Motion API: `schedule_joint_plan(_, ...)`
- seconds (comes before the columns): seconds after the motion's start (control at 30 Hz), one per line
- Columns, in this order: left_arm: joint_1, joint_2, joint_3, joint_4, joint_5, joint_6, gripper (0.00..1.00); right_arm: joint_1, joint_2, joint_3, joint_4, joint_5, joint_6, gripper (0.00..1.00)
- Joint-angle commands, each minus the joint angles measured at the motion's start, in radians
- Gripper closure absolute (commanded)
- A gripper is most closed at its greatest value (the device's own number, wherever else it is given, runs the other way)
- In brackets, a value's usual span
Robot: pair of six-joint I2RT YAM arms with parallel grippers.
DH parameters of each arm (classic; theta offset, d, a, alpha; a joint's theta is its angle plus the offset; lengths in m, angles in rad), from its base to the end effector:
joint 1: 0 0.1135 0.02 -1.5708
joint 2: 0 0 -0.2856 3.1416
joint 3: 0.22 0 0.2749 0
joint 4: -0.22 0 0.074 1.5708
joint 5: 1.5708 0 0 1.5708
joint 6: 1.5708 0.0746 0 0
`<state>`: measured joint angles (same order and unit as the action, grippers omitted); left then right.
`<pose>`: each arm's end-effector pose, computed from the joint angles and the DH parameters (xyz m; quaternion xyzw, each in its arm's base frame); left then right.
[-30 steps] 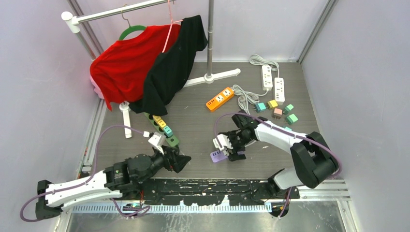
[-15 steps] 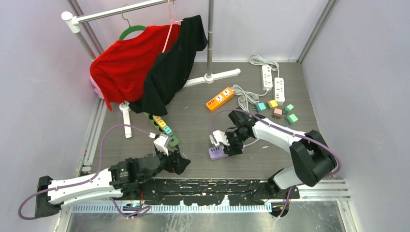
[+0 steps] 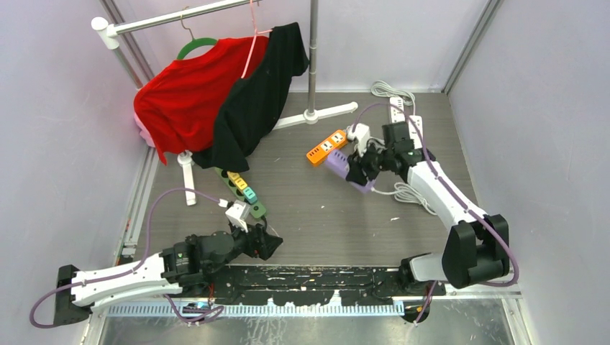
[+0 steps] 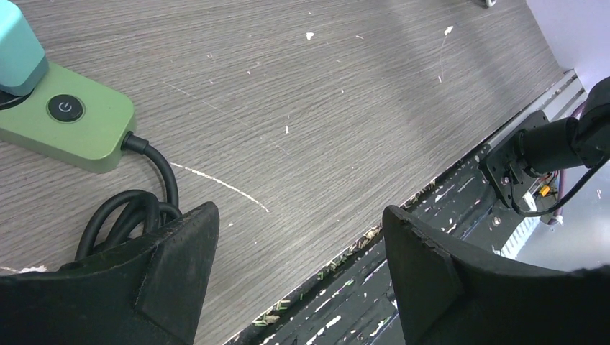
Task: Pull the plug off the socket
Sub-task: Place the socket at the center of the board.
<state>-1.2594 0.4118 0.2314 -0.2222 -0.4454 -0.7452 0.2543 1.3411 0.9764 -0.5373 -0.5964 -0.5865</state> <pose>0.0805 -0.1453 0.1833 0.0891 0.8178 -0.3540 0.4448 0.2906 0.1188 0.2455 -0.4565 0.7849 0.2218 0.3553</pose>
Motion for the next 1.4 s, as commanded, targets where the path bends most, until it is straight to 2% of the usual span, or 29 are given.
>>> schedule_joint_plan(0.0, -0.001, -0.026, -0.003, 0.037, -0.013, -0.008, 0.17, -0.090, -0.040, 0.073, 0.215, 0.078, 0.377, 0.96)
schedule_joint_plan(0.1, -0.001, -0.041, 0.003, 0.014, -0.008, -0.008, 0.17, -0.123, -0.022, 0.046, 0.405, 0.213, 0.572, 0.88)
schedule_joint_plan(0.23, -0.001, -0.063, 0.005, -0.006, 0.002, -0.018, 0.17, -0.148, 0.096, 0.145, 0.455, 0.310, 0.653, 0.87)
schedule_joint_plan(0.43, -0.001, -0.061, 0.009, -0.021, -0.001, -0.026, 0.17, -0.148, 0.384, 0.439, 0.268, 0.404, 0.760, 0.87)
schedule_joint_plan(0.63, -0.001, -0.038, 0.020, -0.021, -0.007, -0.024, 0.17, -0.148, 0.562, 0.621, 0.211, 0.539, 0.767, 0.80)
schedule_joint_plan(0.8, -0.001, -0.011, 0.039, -0.028, -0.006, -0.021, 0.17, -0.148, 0.677, 0.707, 0.200, 0.584, 0.770, 0.61)
schedule_joint_plan(0.9, -0.002, 0.011, 0.066, -0.044, -0.016, -0.010, 0.17, -0.149, 0.718, 0.750, 0.177, 0.582, 0.774, 0.45)
schedule_joint_plan(1.03, -0.001, 0.043, 0.117, -0.055, -0.016, 0.043, 0.17, -0.148, 0.707, 0.742, 0.174, 0.612, 0.740, 0.25)
schedule_joint_plan(1.17, -0.001, 0.070, 0.166, -0.041, -0.023, 0.127, 0.15, -0.152, 0.602, 0.648, 0.234, 0.615, 0.698, 0.00)
schedule_joint_plan(1.27, -0.001, 0.089, 0.208, -0.048, -0.052, 0.175, 0.13, -0.155, 0.487, 0.562, 0.253, 0.570, 0.684, 0.00)
schedule_joint_plan(1.33, 0.000, 0.098, 0.230, -0.048, -0.066, 0.202, 0.13, -0.157, 0.404, 0.505, 0.238, 0.486, 0.664, 0.00)
schedule_joint_plan(1.37, 0.001, 0.101, 0.239, -0.048, -0.074, 0.216, 0.09, -0.158, 0.357, 0.479, 0.223, 0.436, 0.655, 0.00)
